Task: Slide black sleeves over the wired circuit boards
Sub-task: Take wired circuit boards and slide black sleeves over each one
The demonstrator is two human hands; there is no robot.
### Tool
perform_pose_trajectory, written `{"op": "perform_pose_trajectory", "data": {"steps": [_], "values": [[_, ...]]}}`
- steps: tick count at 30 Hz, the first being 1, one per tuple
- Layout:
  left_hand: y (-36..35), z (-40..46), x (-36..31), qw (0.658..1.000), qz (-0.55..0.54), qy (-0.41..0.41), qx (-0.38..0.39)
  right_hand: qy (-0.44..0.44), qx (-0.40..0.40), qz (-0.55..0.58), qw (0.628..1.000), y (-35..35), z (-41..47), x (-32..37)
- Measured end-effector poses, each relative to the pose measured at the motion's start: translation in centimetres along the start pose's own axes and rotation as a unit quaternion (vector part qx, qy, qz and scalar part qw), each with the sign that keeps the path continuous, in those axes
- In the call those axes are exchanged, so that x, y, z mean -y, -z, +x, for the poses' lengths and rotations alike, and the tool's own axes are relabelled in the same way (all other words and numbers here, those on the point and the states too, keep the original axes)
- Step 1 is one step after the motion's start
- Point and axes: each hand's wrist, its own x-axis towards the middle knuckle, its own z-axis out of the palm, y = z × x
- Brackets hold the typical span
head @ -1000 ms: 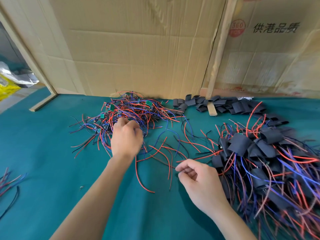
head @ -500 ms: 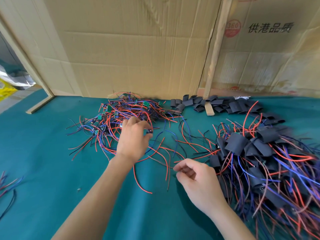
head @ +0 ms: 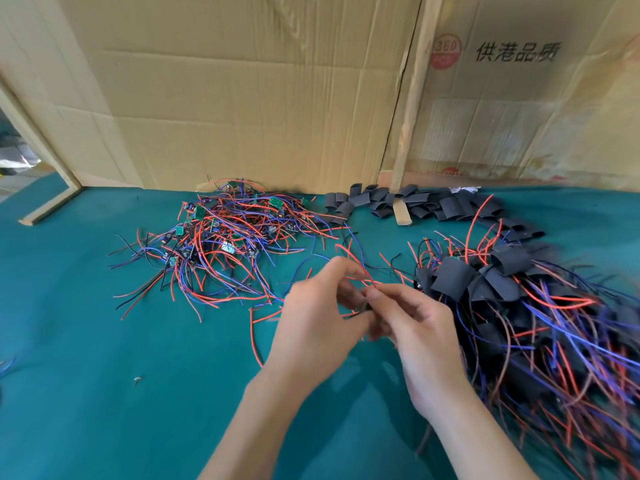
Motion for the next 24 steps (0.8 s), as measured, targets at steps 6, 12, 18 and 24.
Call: {"op": "perform_pose_trajectory", "data": {"steps": [6, 12, 18, 24], "values": [[2.0, 0.6, -0.9, 0.946, -0.256, 0.116, 0.159, -0.064, -0.007, 0.058, 0.996, 0.1, -0.2, 2.2], [-3.0, -0.2, -0.1, 0.906, -0.4, 0.102, 0.097, 0.124, -0.003, -0.423, 0.898, -0.3, 0.3, 5.1], [-8.9, -1.3, 0.8, 0.942, -0.306, 0.135, -0.01, 0.161, 0.038, -0.546, 0.821, -2.4, 9.6, 11.6], [-9.4, -2.1, 1.3, 0.969, -0.231, 0.085, -0.032, 0.04, 0.114, -0.763, 0.635, -2.8, 20.2, 8.7]]}}
